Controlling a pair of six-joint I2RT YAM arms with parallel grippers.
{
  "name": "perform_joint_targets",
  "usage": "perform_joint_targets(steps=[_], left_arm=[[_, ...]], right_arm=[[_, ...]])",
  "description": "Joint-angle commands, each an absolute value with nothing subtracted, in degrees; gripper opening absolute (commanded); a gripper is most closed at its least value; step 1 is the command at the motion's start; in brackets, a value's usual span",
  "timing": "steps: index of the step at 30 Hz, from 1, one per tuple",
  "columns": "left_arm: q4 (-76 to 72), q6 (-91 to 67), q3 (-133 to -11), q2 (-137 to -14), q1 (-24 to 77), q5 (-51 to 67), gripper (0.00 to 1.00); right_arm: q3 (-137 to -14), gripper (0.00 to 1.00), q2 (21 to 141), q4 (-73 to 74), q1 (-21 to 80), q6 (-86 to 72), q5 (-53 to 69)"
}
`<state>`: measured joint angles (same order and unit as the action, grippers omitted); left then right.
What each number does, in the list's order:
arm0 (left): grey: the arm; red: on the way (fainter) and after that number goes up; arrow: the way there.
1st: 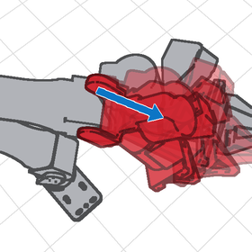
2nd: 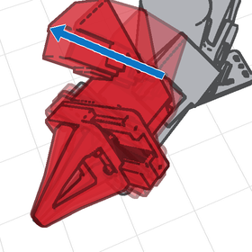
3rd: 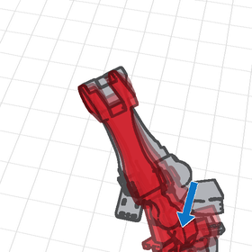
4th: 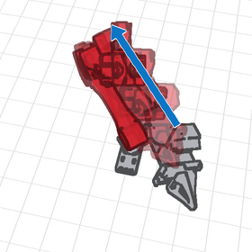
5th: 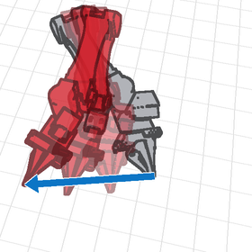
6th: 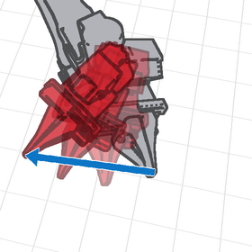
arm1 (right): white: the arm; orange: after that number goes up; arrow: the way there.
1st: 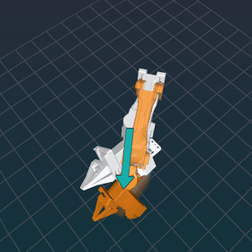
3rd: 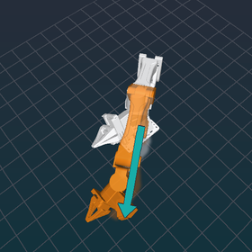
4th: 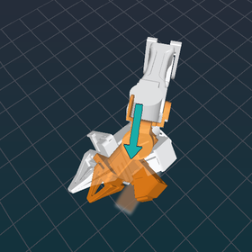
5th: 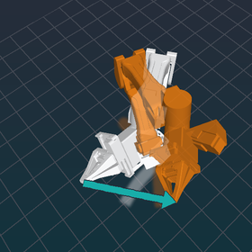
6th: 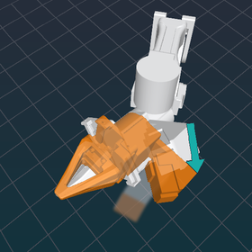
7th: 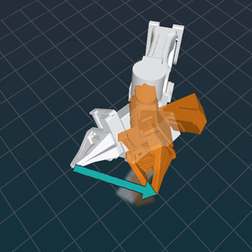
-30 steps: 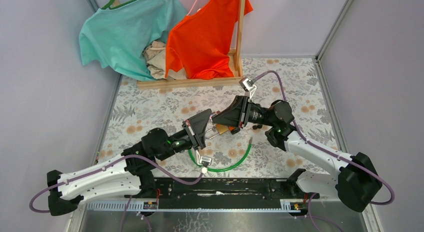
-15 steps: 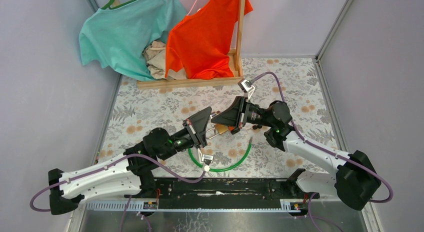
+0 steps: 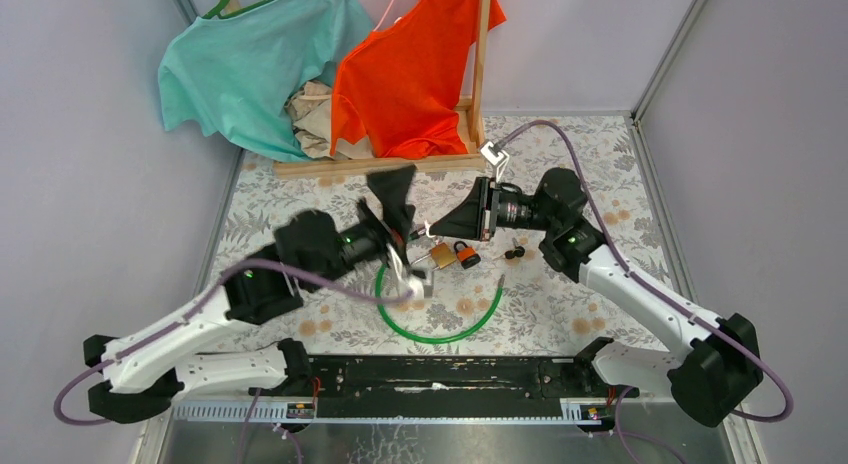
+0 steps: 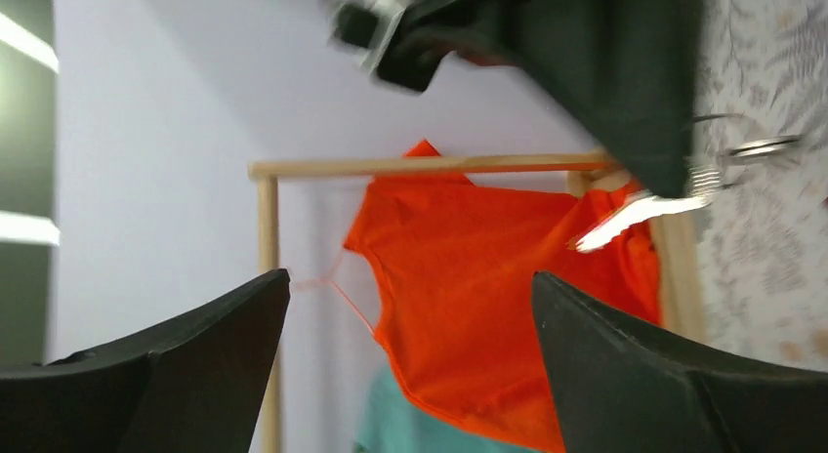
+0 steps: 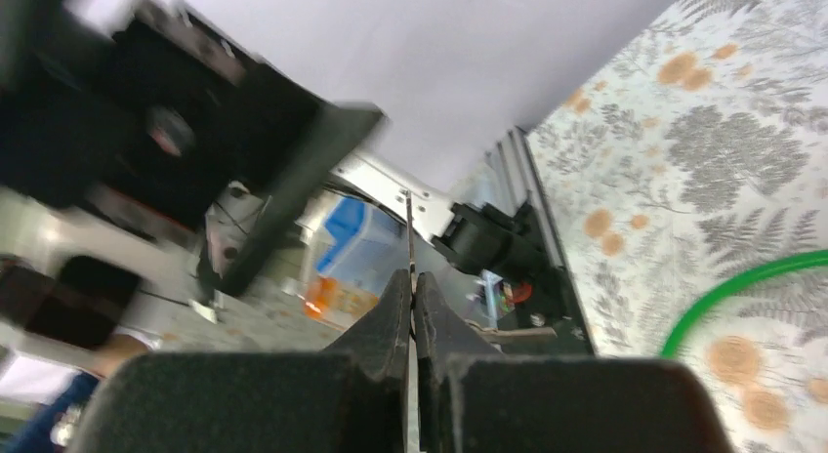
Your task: Unlock with the key
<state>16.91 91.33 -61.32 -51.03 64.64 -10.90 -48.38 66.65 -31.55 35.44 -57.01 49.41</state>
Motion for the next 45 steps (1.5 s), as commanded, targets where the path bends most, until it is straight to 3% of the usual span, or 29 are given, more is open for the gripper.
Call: perform_joint_targets(steps=[1, 7, 13, 20, 24, 30, 45], left_arm=[[40.80, 54.03, -75.98, -53.62, 57.94, 0.32, 1.00], [55.29, 34.32, -83.06, -59.51, 48.06, 23.94, 1.00], [65.38, 26.20, -89.75, -72.24, 27.62, 58.56, 0.91], [69.35, 24.04, -88.68, -78.68, 25.40, 75.41, 0.82], [66.87, 22.77, -86.89, -77.83, 25.46, 77.16, 0.81], [48.63, 5.95, -79.33, -72.53, 25.49, 77.04, 0.75], [47.04, 1.08, -79.19, -74.93, 26.13, 69.17, 0.31]], right_arm=[[-56.93, 0.00, 64.76, -8.72, 35.15, -36.29, 55.08], [-63.77, 0.00, 64.95, 12.70, 35.16, -16.93, 54.19], [-65.52, 0.00, 64.48, 16.23, 35.40, -11.17, 56.90], [-65.92, 0.00, 65.58, 15.12, 37.31, -11.02, 56.42], [-67.14, 0.00, 68.04, 14.11, 39.14, -11.49, 56.23], [-68.63, 0.00, 70.77, 12.53, 40.50, -12.32, 55.53], [-69.42, 0.00, 72.27, 11.01, 40.95, -14.76, 56.43]])
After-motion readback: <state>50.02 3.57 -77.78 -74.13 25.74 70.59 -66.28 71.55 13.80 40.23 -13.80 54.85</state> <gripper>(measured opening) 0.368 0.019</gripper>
